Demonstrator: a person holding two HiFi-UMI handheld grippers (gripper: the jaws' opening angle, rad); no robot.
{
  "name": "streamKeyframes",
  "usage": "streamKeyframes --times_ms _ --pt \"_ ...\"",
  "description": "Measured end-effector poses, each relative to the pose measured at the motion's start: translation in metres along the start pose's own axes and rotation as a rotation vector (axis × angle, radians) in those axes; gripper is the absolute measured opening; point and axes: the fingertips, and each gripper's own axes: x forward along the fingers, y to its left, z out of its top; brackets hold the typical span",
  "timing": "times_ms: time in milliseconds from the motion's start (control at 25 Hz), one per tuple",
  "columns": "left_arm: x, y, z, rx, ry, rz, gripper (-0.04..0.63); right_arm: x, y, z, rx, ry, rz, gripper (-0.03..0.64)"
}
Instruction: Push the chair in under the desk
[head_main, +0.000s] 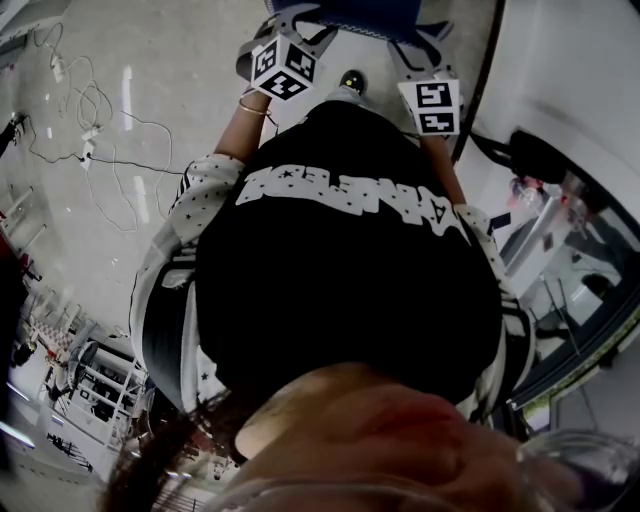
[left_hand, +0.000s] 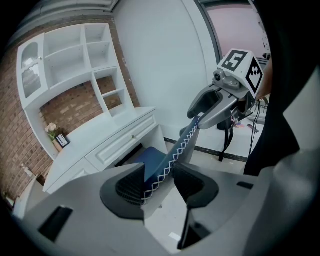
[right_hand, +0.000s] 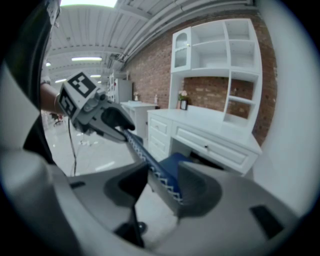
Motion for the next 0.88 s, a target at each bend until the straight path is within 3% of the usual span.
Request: streamKeyframes --times_ms 880 --pt "0.012 0.007 0.009 0.0 0.007 0.004 0.21 0.006 -0.016 0.004 0.001 -0.013 0.002 0.201"
